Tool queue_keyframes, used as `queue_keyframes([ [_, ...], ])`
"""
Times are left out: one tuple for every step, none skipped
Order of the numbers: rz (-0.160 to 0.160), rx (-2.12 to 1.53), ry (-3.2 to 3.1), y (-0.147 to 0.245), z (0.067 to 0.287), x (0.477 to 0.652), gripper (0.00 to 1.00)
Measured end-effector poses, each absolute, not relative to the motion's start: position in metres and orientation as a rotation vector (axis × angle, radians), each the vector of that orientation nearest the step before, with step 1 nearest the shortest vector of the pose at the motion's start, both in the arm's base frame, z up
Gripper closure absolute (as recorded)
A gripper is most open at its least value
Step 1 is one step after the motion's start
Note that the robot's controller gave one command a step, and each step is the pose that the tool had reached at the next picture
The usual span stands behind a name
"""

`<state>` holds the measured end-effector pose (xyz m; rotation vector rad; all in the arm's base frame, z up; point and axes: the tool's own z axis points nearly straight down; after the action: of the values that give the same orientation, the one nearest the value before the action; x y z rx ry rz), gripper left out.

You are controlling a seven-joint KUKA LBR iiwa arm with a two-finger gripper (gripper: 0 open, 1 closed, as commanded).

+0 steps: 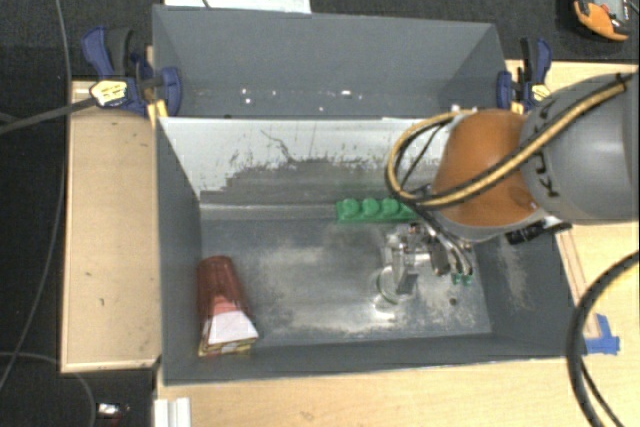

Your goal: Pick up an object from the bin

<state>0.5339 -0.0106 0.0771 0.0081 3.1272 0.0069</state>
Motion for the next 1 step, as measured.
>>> queue_keyframes([
  [0.007, 0.01, 3.125, -0.0106, 0.083, 0.534, 1.0],
])
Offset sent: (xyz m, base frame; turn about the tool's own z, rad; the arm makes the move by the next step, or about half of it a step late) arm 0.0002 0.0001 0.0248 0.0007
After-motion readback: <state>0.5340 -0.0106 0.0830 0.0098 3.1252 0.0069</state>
